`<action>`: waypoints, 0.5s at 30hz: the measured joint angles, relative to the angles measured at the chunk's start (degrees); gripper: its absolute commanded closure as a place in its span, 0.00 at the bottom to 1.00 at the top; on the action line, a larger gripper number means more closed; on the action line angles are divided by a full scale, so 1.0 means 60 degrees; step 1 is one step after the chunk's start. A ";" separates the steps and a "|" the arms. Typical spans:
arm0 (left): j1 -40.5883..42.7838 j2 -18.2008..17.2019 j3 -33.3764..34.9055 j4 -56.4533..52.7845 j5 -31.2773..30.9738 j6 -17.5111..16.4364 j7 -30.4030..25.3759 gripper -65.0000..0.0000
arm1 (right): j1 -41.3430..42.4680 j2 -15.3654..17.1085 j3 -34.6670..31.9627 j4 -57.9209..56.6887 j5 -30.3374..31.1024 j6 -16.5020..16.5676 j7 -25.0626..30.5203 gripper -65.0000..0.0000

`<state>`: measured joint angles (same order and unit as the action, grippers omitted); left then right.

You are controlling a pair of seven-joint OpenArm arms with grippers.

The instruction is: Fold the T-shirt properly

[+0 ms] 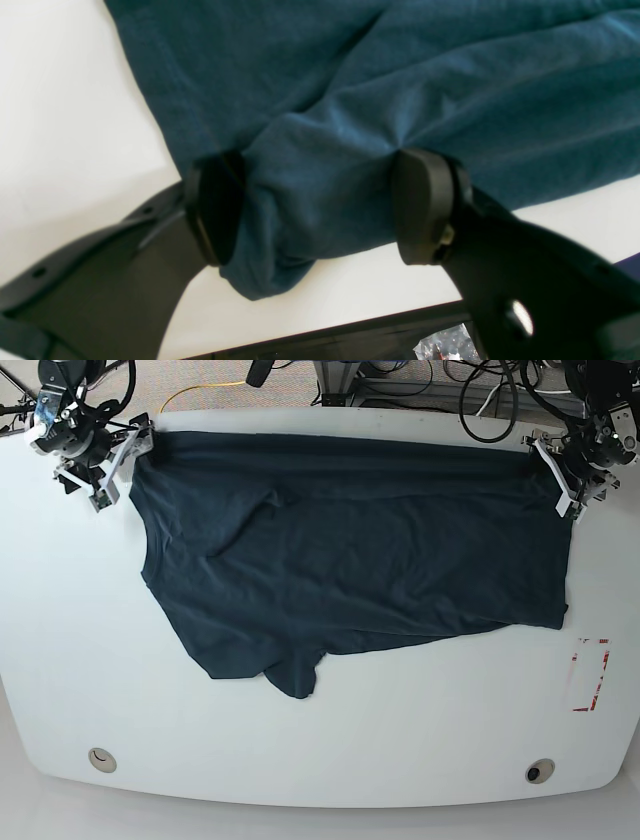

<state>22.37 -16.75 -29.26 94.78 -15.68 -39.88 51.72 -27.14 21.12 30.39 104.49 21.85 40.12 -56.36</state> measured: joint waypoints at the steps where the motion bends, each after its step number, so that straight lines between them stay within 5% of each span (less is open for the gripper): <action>1: 0.0000 0.0000 0.0000 0.0000 0.0000 -0.0004 0.0000 0.33 | 0.0000 0.0025 0.0146 0.0000 0.0000 0.0000 0.0004 0.14; 15: -0.0004 0.0004 -0.0015 -0.0011 0.0004 -0.0011 -0.0025 0.33 | 0.0729 0.1107 0.0641 -0.1122 -0.0109 -0.0015 -0.0058 0.14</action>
<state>22.35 -16.73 -29.34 94.72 -15.66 -39.94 51.57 -22.76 27.77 34.24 97.76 21.19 40.03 -56.71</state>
